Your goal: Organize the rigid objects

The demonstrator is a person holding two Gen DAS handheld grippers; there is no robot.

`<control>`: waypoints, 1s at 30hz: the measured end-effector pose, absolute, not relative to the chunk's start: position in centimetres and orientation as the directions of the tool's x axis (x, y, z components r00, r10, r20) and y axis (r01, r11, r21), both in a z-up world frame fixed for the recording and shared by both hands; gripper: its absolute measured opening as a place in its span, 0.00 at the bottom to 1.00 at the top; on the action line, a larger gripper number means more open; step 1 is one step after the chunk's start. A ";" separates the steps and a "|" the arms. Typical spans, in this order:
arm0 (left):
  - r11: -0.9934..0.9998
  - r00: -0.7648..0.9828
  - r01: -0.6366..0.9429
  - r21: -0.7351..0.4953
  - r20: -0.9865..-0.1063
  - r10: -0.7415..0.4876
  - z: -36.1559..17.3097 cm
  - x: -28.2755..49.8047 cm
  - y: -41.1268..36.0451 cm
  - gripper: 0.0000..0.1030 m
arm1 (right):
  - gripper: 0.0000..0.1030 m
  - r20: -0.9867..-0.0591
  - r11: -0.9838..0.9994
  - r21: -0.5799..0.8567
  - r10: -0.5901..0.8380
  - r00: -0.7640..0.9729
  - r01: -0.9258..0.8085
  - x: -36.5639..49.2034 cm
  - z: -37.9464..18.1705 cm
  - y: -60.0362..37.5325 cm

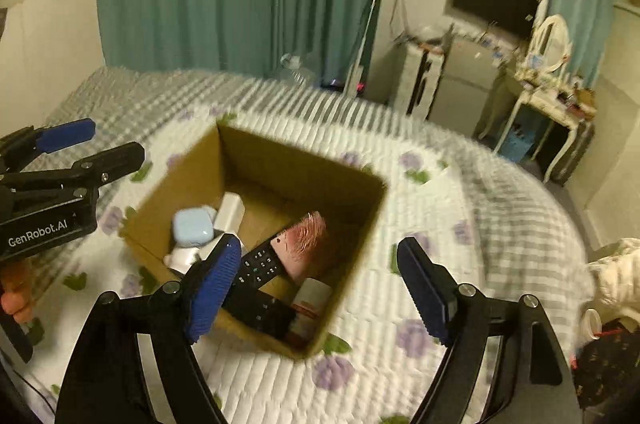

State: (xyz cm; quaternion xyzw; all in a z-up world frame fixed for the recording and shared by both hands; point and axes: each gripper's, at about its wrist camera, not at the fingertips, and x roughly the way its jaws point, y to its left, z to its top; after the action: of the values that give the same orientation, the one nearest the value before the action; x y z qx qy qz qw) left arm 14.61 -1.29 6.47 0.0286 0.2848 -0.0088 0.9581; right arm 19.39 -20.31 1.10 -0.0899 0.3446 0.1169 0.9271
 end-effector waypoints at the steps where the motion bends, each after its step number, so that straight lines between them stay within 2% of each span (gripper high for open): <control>1: 0.998 0.850 0.033 0.049 -0.526 -0.003 7.5 13.6 -1.3 0.87 | 0.81 -0.639 0.959 -0.090 0.151 0.754 -0.268 18.1 2.5 -20.6; 4: 0.999 0.897 0.005 0.042 -0.442 0.014 10.6 9.5 -1.0 0.89 | 0.86 -0.560 0.968 -0.090 0.144 0.816 -0.233 13.8 6.8 -21.6; 6: 1.000 0.917 0.000 0.021 -0.398 0.009 11.8 7.2 -0.6 0.97 | 0.89 -0.510 0.975 -0.084 0.137 0.849 -0.207 11.1 9.0 -22.1; 7: 1.000 0.930 0.000 0.007 -0.368 0.003 12.2 5.8 -0.3 0.97 | 0.92 -0.479 0.977 -0.076 0.137 0.867 -0.197 9.6 9.9 -22.3; 9: 1.000 0.948 0.004 -0.013 -0.319 -0.008 12.7 3.4 0.2 0.98 | 0.98 -0.432 0.981 -0.055 0.146 0.890 -0.188 7.3 11.1 -22.7; 12: 1.000 0.958 -0.007 -0.029 -0.287 -0.001 12.3 1.2 0.8 1.00 | 1.00 -0.384 0.983 -0.038 0.150 0.911 -0.178 5.0 11.6 -22.6; 19: 0.999 0.951 -0.041 -0.013 -0.306 0.035 6.9 0.2 1.1 1.00 | 1.00 -0.345 0.987 -0.043 0.131 0.929 -0.155 2.7 7.5 -21.4; 23: 0.999 0.930 -0.030 0.030 -0.365 0.038 3.7 1.0 0.3 1.00 | 1.00 -0.346 0.992 -0.035 0.103 0.933 -0.123 2.8 3.1 -21.3; 30: 0.999 0.914 -0.013 0.031 -0.406 0.024 -0.1 1.8 -0.3 1.00 | 1.00 -0.416 0.992 0.009 0.116 0.902 -0.123 4.6 -1.0 -21.4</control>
State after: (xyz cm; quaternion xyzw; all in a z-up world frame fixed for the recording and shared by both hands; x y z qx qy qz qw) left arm 1.85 -0.34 -0.09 0.0140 0.2077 0.0094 0.9780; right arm 4.63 -21.41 -1.05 -0.0086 0.2126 0.0612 0.9752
